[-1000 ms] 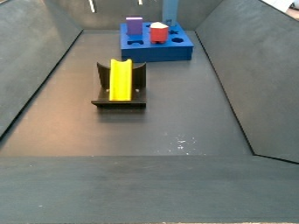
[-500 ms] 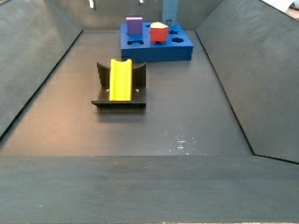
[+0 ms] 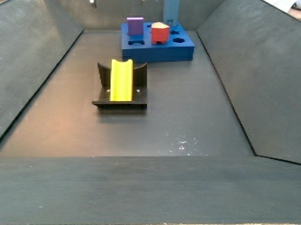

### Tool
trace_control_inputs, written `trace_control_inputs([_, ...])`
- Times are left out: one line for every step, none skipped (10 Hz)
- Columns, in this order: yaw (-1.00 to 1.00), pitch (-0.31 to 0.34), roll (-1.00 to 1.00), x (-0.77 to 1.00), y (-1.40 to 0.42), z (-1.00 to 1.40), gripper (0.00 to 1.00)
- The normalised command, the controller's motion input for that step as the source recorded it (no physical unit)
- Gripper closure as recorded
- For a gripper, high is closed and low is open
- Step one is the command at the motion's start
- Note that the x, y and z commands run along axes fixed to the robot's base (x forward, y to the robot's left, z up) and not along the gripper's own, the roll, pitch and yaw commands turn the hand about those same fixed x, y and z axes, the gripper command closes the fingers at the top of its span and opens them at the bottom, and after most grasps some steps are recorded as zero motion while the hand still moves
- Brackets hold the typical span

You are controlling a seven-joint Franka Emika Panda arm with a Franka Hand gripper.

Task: Pick up the arch object. Move up. Place the arch object on the fixture. Regrasp the arch object. Move to above the board. Insert the arch object.
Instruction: Regrasp the arch object.

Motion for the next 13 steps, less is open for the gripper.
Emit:
trace_control_inputs([0.08,0.133,0.49,0.09,-0.04,-0.02,0.00])
trace_control_inputs([0.10,0.137,0.32,0.10,-0.04,-0.01,0.00])
trace_control_inputs([0.12,0.121,0.22,0.08,-0.02,-0.01,0.00])
trace_control_inputs([0.08,0.028,0.11,0.03,0.08,-1.00,0.00])
trace_control_inputs([0.09,0.013,0.10,0.03,0.07,-1.00,0.00])
trace_control_inputs([0.10,-0.020,0.09,0.04,0.07,-1.00,0.00])
trace_control_inputs([0.10,-0.044,0.08,0.05,0.07,-1.00,0.00])
trace_control_inputs([0.08,-0.075,0.07,0.06,0.06,-1.00,0.00])
trace_control_inputs([0.06,-0.085,0.07,0.07,0.06,-1.00,0.00])
trace_control_inputs([0.05,-0.090,0.07,0.07,0.06,-1.00,0.00])
trace_control_inputs([0.02,-0.094,0.08,0.09,0.05,-1.00,0.00])
trace_control_inputs([0.00,-0.089,0.08,0.09,0.04,-1.00,0.00])
trace_control_inputs([-0.01,-0.074,0.08,0.10,0.04,-1.00,0.00])
